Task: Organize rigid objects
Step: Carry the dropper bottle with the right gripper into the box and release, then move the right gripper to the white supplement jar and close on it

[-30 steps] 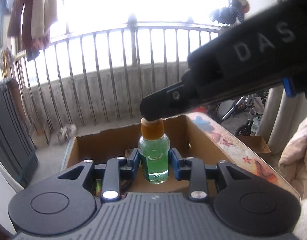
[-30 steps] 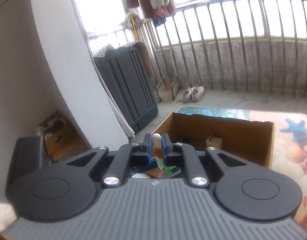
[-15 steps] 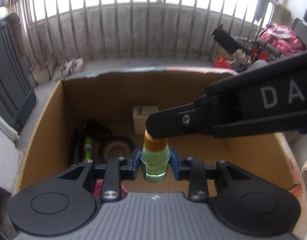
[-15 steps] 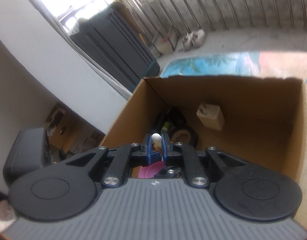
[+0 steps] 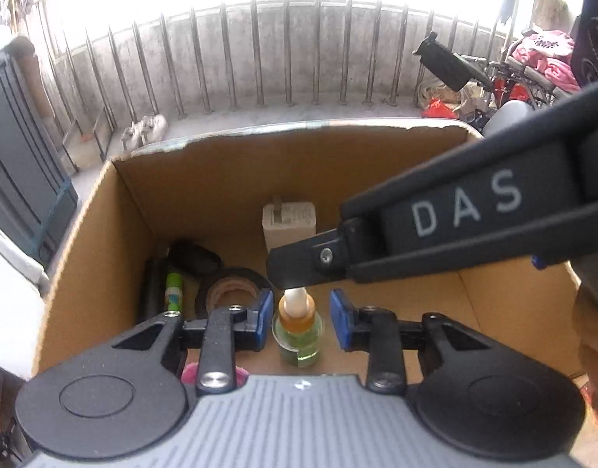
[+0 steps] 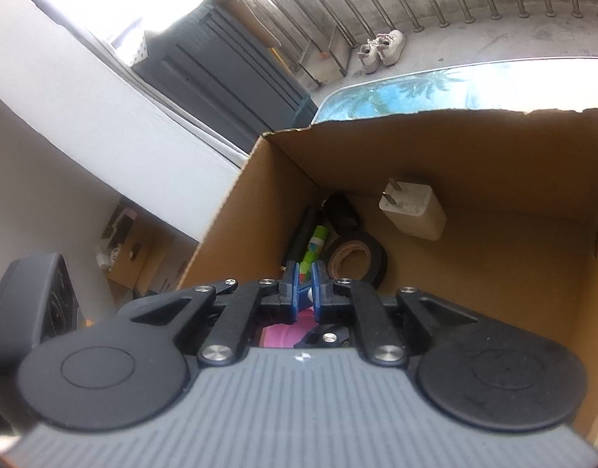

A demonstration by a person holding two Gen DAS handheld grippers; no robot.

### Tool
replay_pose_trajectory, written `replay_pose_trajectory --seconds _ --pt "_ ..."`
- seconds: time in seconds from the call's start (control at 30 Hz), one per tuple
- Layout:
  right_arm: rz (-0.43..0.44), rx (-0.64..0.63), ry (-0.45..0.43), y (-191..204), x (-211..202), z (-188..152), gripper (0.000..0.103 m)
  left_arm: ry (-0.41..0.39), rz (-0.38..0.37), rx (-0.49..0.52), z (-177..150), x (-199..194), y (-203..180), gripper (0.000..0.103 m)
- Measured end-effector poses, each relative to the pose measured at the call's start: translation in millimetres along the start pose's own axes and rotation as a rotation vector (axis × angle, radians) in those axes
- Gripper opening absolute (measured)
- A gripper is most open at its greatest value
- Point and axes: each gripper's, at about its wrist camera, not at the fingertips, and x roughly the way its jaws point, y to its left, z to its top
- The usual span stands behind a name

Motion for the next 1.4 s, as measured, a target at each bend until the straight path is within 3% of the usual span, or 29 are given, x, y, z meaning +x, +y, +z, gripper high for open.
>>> replay_pose_trajectory --seconds 0.1,0.3,0.43,0.6,0.83,1.0,1.17,1.4 --pt "0.018 0.007 -0.03 4 -13 -2 0.008 -0.036 -0.001 0.016 -2 -13 -2 0.053" --pt "0.068 0.048 -0.173 19 -68 -20 0.011 -0.11 -0.039 0.024 -14 -49 -1 0.07" --pt "0.11 0.076 -0.298 33 -118 -57 0.017 -0.18 -0.105 0.029 -34 -89 2 0.079" --pt "0.092 0.106 -0.402 47 -165 -120 0.026 -0.23 -0.198 0.046 -69 -130 12 0.085" --pt "0.065 0.202 -0.39 52 -170 -187 0.028 -0.268 -0.166 0.074 -116 -161 31 0.088" --pt "0.048 0.229 -0.333 61 -142 -215 0.031 -0.234 -0.133 0.053 -136 -156 42 0.088" --pt "0.045 0.229 -0.242 72 -99 -217 0.031 -0.206 -0.11 0.04 -153 -146 46 0.088" --pt "0.032 0.198 -0.185 76 -60 -197 0.031 -0.2 -0.025 0.061 -162 -131 46 0.088"
